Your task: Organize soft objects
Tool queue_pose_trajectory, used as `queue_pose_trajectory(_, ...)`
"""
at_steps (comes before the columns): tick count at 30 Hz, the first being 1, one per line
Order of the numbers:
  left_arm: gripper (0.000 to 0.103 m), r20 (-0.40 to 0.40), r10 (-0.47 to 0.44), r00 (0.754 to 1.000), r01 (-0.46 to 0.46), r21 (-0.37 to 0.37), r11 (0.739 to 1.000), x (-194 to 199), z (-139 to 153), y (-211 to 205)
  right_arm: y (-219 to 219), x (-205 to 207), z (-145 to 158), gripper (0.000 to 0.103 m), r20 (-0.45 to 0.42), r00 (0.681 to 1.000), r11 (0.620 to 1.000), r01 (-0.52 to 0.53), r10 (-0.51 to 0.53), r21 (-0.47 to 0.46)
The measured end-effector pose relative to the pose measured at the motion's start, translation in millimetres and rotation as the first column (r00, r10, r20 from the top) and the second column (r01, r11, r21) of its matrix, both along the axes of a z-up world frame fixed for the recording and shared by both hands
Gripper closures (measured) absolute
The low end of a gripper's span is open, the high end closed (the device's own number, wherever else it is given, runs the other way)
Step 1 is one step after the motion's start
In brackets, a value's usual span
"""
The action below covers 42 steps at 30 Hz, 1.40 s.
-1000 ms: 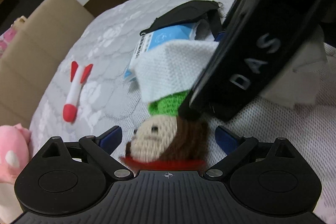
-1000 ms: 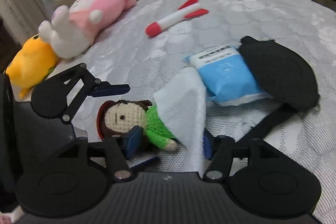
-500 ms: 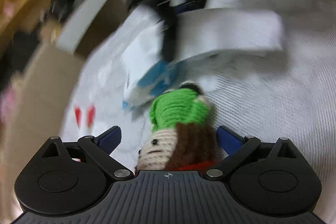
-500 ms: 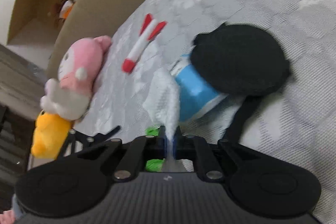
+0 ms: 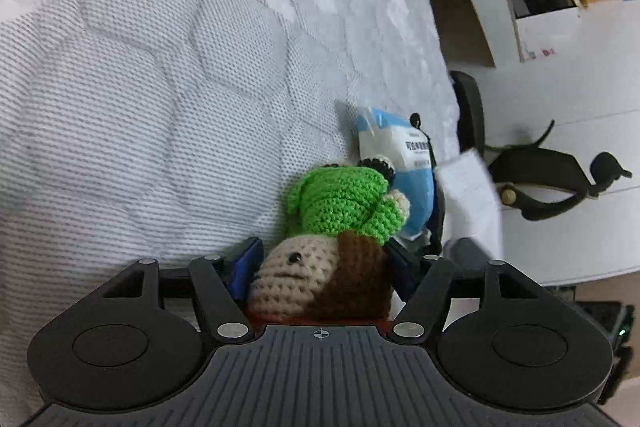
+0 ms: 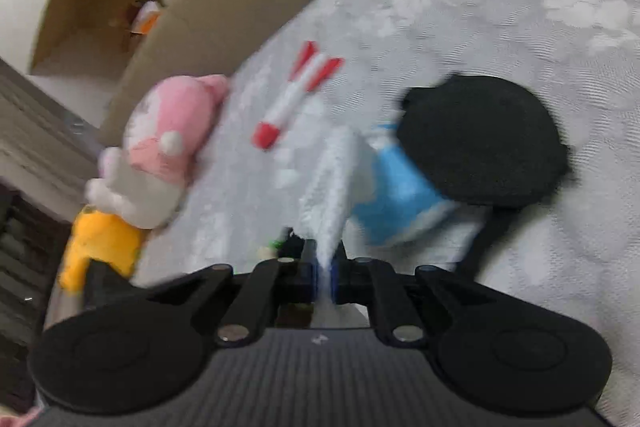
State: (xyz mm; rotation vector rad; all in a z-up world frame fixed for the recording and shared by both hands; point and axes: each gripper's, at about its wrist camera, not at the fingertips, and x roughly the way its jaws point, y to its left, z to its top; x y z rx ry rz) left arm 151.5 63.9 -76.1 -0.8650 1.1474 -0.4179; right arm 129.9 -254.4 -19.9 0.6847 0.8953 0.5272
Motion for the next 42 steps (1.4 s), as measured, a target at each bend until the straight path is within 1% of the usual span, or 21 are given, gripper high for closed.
queue_pose_trajectory(2,0.022,0.017,-0.013,1.000,0.012,0.060,0.998,-2,9,0,17,3,6,0.095,0.009,0.999,0.998,-0.047,0.047,0.048)
queue_pose_trajectory(3,0.019,0.033,-0.036,0.999,0.032,0.113,0.993,-4,15,-2,27,6,6,0.095,0.008,0.997,0.996,-0.074,0.074,0.054)
queue_pose_trajectory(4,0.014,0.050,-0.068,0.996,0.057,0.195,0.979,-6,23,-6,39,9,5,0.093,0.006,0.995,0.993,-0.101,0.100,0.058)
queue_pose_trajectory(5,0.010,0.063,-0.092,0.994,0.073,0.259,0.963,-7,28,-7,47,12,1,0.093,-0.011,0.993,0.992,-0.119,0.120,0.047)
queue_pose_trajectory(7,0.009,0.077,-0.148,0.986,0.103,0.414,0.904,-14,36,-16,62,18,-8,0.092,-0.048,0.987,0.988,-0.154,0.155,0.021)
queue_pose_trajectory(8,0.008,0.089,-0.172,0.981,0.113,0.459,0.881,-18,39,-19,65,20,-16,0.092,-0.065,0.987,0.989,-0.148,0.147,-0.015)
queue_pose_trajectory(12,0.008,0.097,-0.207,0.974,0.127,0.521,0.844,-25,42,-23,55,18,-33,0.092,-0.103,0.991,0.987,-0.096,0.083,-0.128)
queue_pose_trajectory(16,0.009,0.115,-0.290,0.950,0.162,0.613,0.773,-26,49,-42,40,22,-46,0.092,-0.135,0.991,0.973,-0.038,0.007,-0.225)
queue_pose_trajectory(18,0.009,0.117,-0.318,0.941,0.176,0.634,0.753,-32,54,-47,35,21,-44,0.092,-0.131,0.991,0.975,-0.025,-0.004,-0.220)
queue_pose_trajectory(21,0.009,0.114,-0.343,0.932,0.193,0.645,0.740,-40,58,-49,35,16,-34,0.092,-0.105,0.994,0.979,-0.026,0.005,-0.201)
queue_pose_trajectory(24,0.009,0.112,-0.363,0.925,0.204,0.661,0.722,-45,59,-50,43,6,-18,0.092,-0.077,0.994,0.993,-0.086,0.080,-0.082)
queue_pose_trajectory(26,0.009,0.110,-0.372,0.922,0.210,0.666,0.715,-48,59,-50,48,2,-15,0.092,-0.100,0.984,0.989,-0.142,0.145,0.034)
queue_pose_trajectory(28,0.009,0.109,-0.380,0.919,0.211,0.677,0.705,-48,58,-52,59,1,-20,0.092,-0.127,0.974,0.981,-0.177,0.185,0.074)
queue_pose_trajectory(31,0.009,0.108,-0.392,0.914,0.213,0.695,0.687,-48,58,-56,66,2,-32,0.092,-0.162,0.972,0.985,-0.174,0.169,-0.014)
queue_pose_trajectory(33,0.009,0.112,-0.393,0.913,0.208,0.701,0.682,-47,59,-57,64,5,-41,0.092,-0.194,0.970,0.986,-0.156,0.143,-0.054)
queue_pose_trajectory(34,0.009,0.123,-0.397,0.910,0.197,0.712,0.674,-48,60,-58,60,7,-43,0.092,-0.203,0.971,0.988,-0.139,0.123,-0.066)
queue_pose_trajectory(35,0.009,0.141,-0.409,0.901,0.184,0.731,0.657,-50,63,-61,56,9,-45,0.092,-0.210,0.972,0.989,-0.121,0.102,-0.079)
queue_pose_trajectory(37,0.009,0.192,-0.475,0.859,0.142,0.802,0.580,-57,69,-74,47,12,-47,0.092,-0.212,0.975,0.991,-0.088,0.065,-0.102)
queue_pose_trajectory(39,0.009,0.209,-0.583,0.785,0.111,0.878,0.465,-66,73,-93,37,14,-45,0.092,-0.203,0.978,0.992,-0.061,0.038,-0.108)
queue_pose_trajectory(41,0.008,0.174,-0.676,0.716,0.104,0.931,0.351,-75,69,-111,28,15,-43,0.091,-0.198,0.980,0.994,-0.039,0.018,-0.102)
queue_pose_trajectory(42,0.007,0.152,-0.708,0.689,0.093,0.951,0.295,-79,65,-118,23,16,-43,0.091,-0.196,0.981,0.994,-0.028,0.008,-0.102)
